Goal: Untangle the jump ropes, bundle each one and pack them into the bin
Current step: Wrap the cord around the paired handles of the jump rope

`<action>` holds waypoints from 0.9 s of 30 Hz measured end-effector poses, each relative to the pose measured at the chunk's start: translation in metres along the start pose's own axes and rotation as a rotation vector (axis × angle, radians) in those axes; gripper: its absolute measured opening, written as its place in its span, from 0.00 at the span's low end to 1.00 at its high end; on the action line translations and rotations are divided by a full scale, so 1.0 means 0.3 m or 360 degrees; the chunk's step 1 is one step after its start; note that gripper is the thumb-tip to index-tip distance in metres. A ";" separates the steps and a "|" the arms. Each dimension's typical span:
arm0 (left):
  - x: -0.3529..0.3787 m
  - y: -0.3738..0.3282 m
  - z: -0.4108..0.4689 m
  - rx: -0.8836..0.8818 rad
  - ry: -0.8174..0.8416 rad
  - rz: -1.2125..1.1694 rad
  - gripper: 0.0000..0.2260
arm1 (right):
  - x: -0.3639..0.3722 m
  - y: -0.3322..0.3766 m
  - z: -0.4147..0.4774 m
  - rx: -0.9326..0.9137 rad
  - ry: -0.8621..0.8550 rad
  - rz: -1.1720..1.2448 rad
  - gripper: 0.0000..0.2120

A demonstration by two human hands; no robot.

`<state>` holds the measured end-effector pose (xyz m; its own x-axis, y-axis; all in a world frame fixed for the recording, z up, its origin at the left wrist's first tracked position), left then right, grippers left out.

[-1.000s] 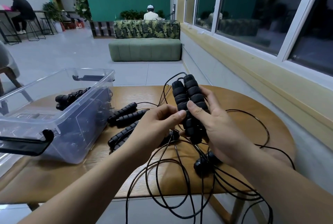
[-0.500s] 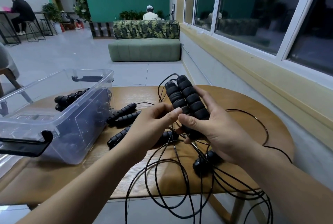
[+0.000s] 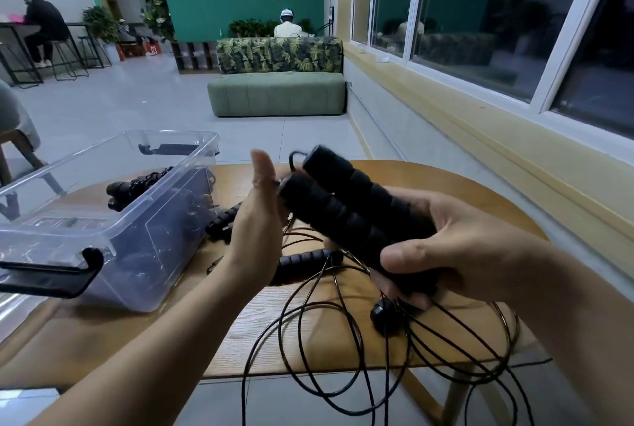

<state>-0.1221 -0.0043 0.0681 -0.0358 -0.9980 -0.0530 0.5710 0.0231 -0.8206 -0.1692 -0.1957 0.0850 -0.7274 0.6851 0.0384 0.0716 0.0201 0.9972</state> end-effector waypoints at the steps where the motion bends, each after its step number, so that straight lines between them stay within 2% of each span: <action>1: 0.014 -0.013 -0.011 -0.0038 -0.0042 -0.0007 0.32 | 0.016 0.015 -0.001 -0.0069 0.0083 0.0041 0.22; 3: 0.054 -0.024 -0.036 -0.0068 -0.0019 -0.0055 0.33 | 0.040 0.036 0.001 -0.0199 0.0143 0.0107 0.21; 5: 0.092 -0.037 -0.053 -0.0064 -0.0024 -0.0074 0.34 | 0.052 0.043 0.006 -0.0263 0.0034 0.0107 0.20; 9: 0.108 -0.053 -0.055 0.0128 0.0012 -0.0005 0.19 | 0.044 0.052 0.006 -0.0283 -0.0181 0.0128 0.23; 12: 0.067 -0.042 -0.018 0.0231 -0.0075 -0.0282 0.06 | 0.034 0.052 0.000 -0.0265 -0.0225 0.0125 0.22; 15: 0.055 -0.051 -0.009 0.0180 -0.0123 -0.0269 0.06 | 0.037 0.040 -0.001 -0.0237 -0.0311 0.0017 0.19; 17: 0.084 -0.033 -0.022 0.0056 -0.0019 -0.0127 0.08 | 0.041 0.033 0.005 -0.0236 -0.0412 -0.0071 0.18; 19: 0.125 0.005 -0.036 0.0002 0.0207 -0.0021 0.08 | 0.036 0.030 0.010 -0.0269 -0.0534 -0.0157 0.19; 21: 0.154 0.039 -0.048 -0.0044 0.0371 0.0122 0.13 | 0.024 0.031 0.011 -0.0325 -0.0651 -0.0200 0.20; 24: 0.180 0.034 -0.064 -0.0010 0.0590 0.0323 0.13 | 0.002 0.036 0.000 -0.0372 -0.0811 -0.0243 0.18; 27: 0.173 0.006 -0.091 -0.0076 0.0790 0.0439 0.18 | 0.002 0.031 -0.007 -0.0319 -0.0737 -0.0207 0.18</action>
<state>-0.1452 -0.0545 0.0484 -0.2785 -0.8071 -0.5205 0.5768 0.2928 -0.7626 -0.1704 -0.1967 0.0944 -0.3399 0.9376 -0.0737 -0.1644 0.0180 0.9862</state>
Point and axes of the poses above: each hand's wrist, its own z-axis towards the middle knuckle, its own x-axis out of the palm, y = z × x, the point moved 4 cm from there along z, towards the middle knuckle, and after that the axes turned 9 degrees about x, right-handed, at the moved point
